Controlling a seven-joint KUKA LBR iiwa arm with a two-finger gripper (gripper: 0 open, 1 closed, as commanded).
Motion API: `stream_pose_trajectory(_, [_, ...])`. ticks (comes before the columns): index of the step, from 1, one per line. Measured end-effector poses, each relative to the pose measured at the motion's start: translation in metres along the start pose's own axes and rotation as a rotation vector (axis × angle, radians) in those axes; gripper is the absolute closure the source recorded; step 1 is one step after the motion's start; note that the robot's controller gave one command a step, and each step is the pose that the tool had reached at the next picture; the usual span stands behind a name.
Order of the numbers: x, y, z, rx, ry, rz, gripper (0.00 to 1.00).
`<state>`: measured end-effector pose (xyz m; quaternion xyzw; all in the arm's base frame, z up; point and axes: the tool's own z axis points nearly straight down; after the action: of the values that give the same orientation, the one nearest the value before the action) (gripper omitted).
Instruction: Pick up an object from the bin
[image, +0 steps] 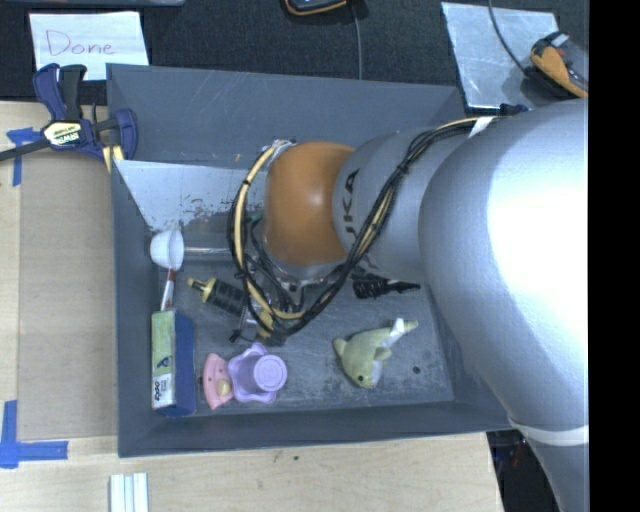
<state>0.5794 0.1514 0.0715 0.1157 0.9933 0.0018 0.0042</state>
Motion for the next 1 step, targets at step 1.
stream_pose_trajectory(1, [-0.0004, -0.0017, -0.0004, 0.0, 0.001, 0.017, 0.0])
